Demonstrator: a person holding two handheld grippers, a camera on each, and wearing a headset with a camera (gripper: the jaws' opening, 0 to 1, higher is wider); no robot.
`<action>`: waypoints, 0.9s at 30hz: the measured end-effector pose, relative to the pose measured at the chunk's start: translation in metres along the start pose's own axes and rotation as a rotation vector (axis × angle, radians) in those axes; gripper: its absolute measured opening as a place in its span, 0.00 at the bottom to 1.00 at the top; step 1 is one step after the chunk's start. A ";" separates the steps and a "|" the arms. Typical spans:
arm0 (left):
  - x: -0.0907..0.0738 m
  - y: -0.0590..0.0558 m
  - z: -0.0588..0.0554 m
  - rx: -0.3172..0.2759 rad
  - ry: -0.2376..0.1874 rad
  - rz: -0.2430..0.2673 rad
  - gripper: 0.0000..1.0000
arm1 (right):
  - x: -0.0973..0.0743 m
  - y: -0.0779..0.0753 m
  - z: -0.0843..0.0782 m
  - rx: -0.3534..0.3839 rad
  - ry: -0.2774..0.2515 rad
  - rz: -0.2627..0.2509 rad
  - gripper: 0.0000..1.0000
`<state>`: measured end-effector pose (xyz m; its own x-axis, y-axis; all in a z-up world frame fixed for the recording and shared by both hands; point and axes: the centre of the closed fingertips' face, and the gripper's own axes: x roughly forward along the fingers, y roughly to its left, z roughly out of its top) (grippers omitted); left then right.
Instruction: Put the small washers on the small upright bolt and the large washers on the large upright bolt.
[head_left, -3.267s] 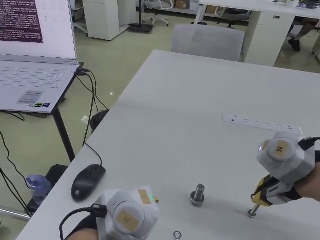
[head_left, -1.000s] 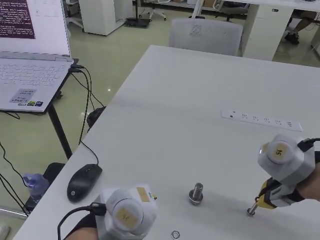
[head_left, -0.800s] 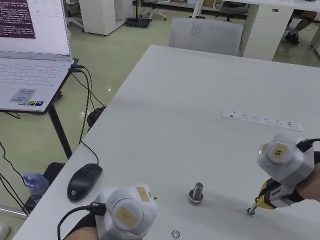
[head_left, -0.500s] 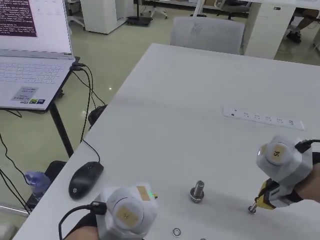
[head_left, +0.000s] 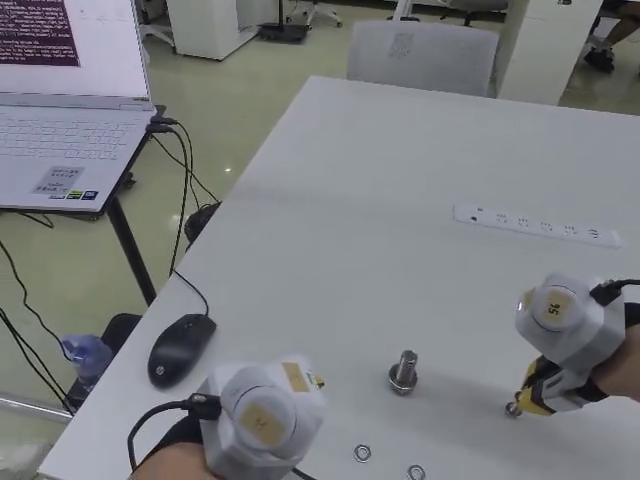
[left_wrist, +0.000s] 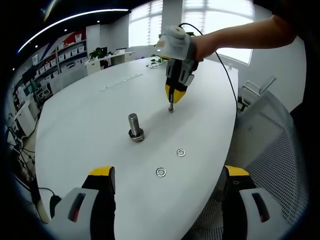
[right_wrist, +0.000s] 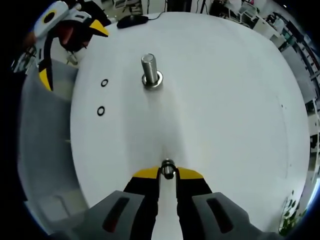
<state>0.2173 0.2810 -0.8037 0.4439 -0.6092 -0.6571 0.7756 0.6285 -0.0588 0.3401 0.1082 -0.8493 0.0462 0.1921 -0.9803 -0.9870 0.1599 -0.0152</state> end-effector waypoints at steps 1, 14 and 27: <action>0.000 0.000 -0.001 0.000 0.004 0.001 0.88 | 0.002 0.000 0.000 0.002 0.001 0.002 0.13; -0.007 0.002 -0.010 -0.011 0.027 0.008 0.87 | 0.020 -0.001 -0.002 -0.011 0.018 0.012 0.13; -0.005 0.004 -0.011 -0.012 0.034 0.005 0.86 | 0.022 -0.004 -0.002 -0.014 0.032 0.019 0.13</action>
<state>0.2128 0.2923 -0.8090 0.4320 -0.5894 -0.6826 0.7680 0.6373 -0.0643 0.3444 0.1095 -0.8710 0.0227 0.1639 -0.9862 -0.9898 0.1428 0.0009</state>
